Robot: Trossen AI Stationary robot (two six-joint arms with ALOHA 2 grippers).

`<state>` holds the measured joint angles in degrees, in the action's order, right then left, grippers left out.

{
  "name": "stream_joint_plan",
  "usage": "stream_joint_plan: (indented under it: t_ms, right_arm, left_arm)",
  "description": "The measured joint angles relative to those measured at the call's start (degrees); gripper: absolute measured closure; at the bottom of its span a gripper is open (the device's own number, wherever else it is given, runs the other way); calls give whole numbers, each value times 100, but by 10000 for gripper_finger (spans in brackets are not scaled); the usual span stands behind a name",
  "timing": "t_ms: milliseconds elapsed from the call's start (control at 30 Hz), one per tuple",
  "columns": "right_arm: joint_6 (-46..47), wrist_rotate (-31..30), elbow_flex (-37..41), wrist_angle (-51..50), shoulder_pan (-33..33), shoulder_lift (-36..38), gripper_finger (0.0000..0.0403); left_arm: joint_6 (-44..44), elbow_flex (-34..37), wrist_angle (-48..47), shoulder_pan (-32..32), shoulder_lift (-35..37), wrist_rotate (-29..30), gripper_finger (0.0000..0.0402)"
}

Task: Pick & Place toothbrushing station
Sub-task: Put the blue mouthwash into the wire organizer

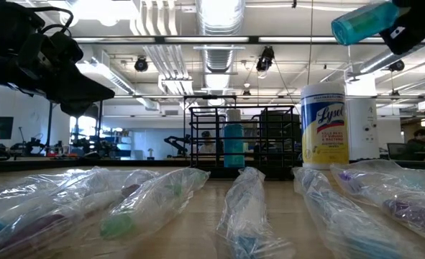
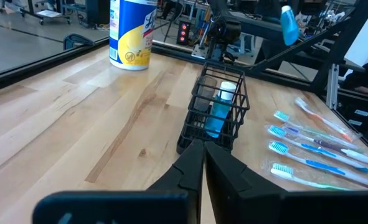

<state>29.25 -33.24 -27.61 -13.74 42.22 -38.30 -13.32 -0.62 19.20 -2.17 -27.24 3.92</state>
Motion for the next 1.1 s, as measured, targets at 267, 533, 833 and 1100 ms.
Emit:
stream_joint_plan:
  t_ms: [267,533,833,1100]
  right_arm:
    - [-163,-319,535,353,-4,634,312]
    - [-249,-452,987,829,-4,1058,314]
    - [-94,-590,1352,1268,-46,1053,314]
    - [-120,-571,240,136,-288,645,314]
  left_arm:
    - [-10,0,1,2,0,2,382]
    - [-14,0,0,2,0,4,383]
    - [-15,0,0,1,0,4,383]
    - [-15,0,2,1,0,17,381]
